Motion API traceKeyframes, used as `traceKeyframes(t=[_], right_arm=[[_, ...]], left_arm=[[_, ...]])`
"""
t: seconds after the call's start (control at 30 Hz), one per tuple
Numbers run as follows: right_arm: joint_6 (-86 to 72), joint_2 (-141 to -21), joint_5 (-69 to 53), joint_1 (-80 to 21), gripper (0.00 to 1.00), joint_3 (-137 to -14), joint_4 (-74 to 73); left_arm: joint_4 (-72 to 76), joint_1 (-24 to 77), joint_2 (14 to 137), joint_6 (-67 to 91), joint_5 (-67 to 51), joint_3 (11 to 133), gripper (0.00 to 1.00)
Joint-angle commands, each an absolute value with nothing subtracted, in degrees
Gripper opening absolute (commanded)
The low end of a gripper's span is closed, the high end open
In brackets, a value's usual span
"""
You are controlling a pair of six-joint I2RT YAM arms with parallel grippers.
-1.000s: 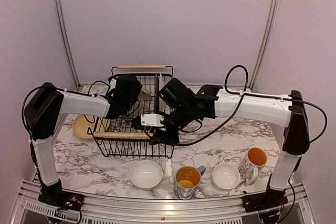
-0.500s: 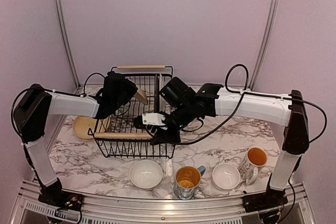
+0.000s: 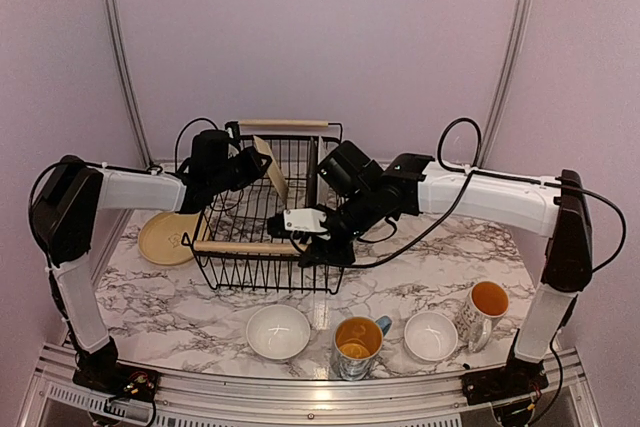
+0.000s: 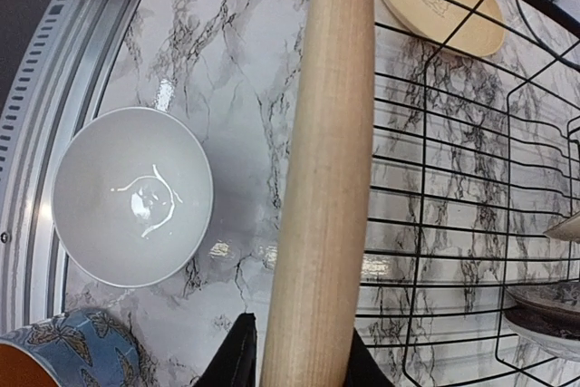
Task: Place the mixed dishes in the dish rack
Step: Move the dish rack to the center of the board.
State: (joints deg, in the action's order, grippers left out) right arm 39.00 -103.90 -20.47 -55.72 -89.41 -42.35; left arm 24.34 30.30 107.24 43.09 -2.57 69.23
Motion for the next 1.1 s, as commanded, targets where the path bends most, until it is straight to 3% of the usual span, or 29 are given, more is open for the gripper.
traceKeyframes(t=[0.0, 0.2, 0.5, 0.83, 1.07], right_arm=[[41.7, -105.1, -20.8, -55.3, 0.25, -85.3, -52.9], [41.3, -106.9, -21.6, -55.4, 0.27, -86.9, -54.1], [42.3, -104.7, -19.6, -54.6, 0.34, -86.2, -55.8], [44.1, -99.7, -16.0, -52.1, 0.32, -84.1, -56.3], [44.9, -95.5, -18.4, -51.0, 0.47, -84.8, -58.6]], left_arm=[[35.2, 30.2, 108.0, 41.6, -11.4, 72.0, 0.00], [44.6, 31.0, 106.8, 51.3, -13.2, 67.8, 0.00], [34.7, 31.3, 103.3, 44.0, -19.6, 72.4, 0.00], [26.0, 31.2, 102.7, 36.8, -25.6, 78.3, 0.00], [23.4, 31.2, 106.0, 34.3, -26.1, 82.9, 0.00]])
